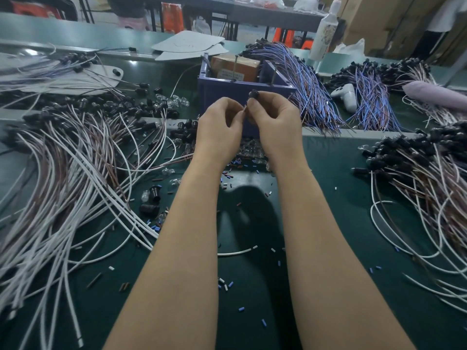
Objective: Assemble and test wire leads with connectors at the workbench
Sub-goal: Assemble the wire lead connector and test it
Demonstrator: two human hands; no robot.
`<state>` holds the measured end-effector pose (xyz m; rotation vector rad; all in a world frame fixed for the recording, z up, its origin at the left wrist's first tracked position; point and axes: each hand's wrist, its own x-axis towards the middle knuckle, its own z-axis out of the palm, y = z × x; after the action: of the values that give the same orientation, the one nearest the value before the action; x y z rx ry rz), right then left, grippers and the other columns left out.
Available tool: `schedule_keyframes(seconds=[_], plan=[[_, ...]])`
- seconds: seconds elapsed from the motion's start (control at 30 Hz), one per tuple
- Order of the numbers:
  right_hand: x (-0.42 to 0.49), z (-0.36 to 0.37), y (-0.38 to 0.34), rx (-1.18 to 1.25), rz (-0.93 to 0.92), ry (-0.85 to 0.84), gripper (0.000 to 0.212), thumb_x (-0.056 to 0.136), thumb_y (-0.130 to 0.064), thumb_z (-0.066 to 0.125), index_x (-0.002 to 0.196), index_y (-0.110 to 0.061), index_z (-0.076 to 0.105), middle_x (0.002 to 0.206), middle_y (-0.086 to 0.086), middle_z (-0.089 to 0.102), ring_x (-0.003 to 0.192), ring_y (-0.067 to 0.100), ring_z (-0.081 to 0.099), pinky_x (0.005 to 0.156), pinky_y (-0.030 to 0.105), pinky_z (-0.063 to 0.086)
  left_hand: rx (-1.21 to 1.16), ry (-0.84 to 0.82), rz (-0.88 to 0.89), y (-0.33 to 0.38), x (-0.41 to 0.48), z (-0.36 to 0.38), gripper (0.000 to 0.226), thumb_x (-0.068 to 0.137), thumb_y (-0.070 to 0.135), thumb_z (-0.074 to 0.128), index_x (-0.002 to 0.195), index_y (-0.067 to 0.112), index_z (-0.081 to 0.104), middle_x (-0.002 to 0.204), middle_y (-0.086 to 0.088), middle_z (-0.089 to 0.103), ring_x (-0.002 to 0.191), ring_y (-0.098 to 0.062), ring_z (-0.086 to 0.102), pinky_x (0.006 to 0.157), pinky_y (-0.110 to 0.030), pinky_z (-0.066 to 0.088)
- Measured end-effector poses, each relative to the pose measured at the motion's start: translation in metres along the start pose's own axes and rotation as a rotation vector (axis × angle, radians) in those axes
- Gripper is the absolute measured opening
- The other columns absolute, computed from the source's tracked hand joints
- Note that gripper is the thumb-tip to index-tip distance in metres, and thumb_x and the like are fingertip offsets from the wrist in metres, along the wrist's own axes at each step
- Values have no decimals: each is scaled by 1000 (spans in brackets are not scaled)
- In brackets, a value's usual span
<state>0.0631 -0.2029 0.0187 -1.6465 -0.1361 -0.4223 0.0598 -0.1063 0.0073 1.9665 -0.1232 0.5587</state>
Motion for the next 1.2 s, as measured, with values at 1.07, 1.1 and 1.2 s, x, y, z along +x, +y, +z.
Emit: schedule_keyframes(seconds=[1.07,1.1,1.2], plan=[[-1,0,12,24,27,54,9,89,-2,61,97,-1,65,88,10,67,84,20,63,86,36,54,45,12,-116,-4,-6,6,7,93,21,57,87,18,61,76,9,57,80,-15,55,86,-35,49],[-1,0,12,31,21,68,10,89,-2,61,98,1,66,87,10,66,82,19,63,84,35,54,56,4,-123,-4,-7,5,7,93,21,57,86,20,59,74,12,55,80,-16,54,89,-39,48],[-1,2,12,38,9,87,11,89,-3,62,98,0,66,86,9,67,81,19,63,84,35,55,81,-11,-147,-3,-6,2,9,93,23,55,85,21,56,70,15,51,80,-18,53,92,-45,46]])
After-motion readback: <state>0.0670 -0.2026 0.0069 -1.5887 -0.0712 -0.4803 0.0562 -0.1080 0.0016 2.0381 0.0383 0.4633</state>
